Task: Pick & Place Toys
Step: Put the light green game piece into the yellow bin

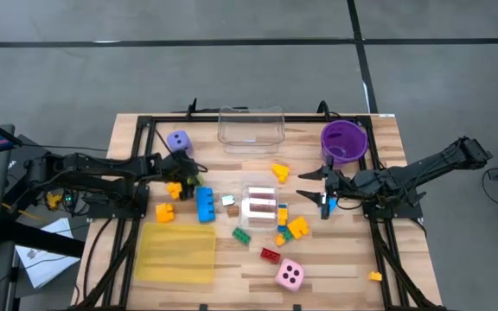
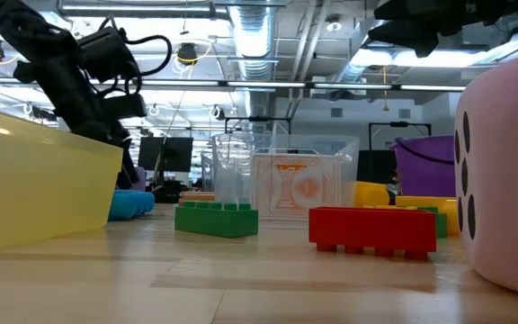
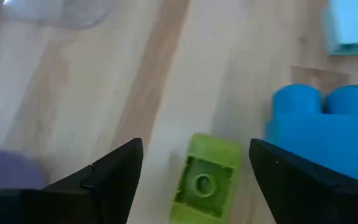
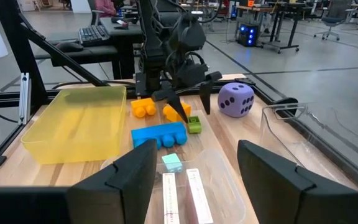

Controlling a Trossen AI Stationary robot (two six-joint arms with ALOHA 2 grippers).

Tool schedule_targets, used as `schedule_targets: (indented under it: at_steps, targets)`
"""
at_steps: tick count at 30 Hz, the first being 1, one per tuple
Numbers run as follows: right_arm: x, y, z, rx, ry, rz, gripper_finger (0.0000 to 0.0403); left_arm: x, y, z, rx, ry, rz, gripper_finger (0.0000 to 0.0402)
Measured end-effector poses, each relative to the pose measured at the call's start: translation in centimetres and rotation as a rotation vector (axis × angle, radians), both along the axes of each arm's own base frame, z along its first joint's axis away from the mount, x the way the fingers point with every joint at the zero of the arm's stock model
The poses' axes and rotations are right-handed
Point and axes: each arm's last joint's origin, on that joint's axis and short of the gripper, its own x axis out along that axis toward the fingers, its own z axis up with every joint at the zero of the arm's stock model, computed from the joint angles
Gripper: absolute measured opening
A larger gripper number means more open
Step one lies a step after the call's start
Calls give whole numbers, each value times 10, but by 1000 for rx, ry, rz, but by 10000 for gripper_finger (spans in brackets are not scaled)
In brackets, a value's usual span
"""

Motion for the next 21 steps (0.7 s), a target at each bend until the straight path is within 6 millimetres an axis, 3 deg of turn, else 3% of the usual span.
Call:
schedule_targets:
  at_steps: [5,13,18,21]
  targets:
    - [0,0,0,0,-1,0,217,-5,6,-2,-50,-2,111,289]
    - [0,0,0,-2,5,0,217,-3,3,-7,-114,20,86,289]
    - [0,0,-1,-4,11,0,217,6,7,-11,-122,91,72,289]
    - [0,0,-1,-4,13,0,217,11,8,-12,-152,219,82,289]
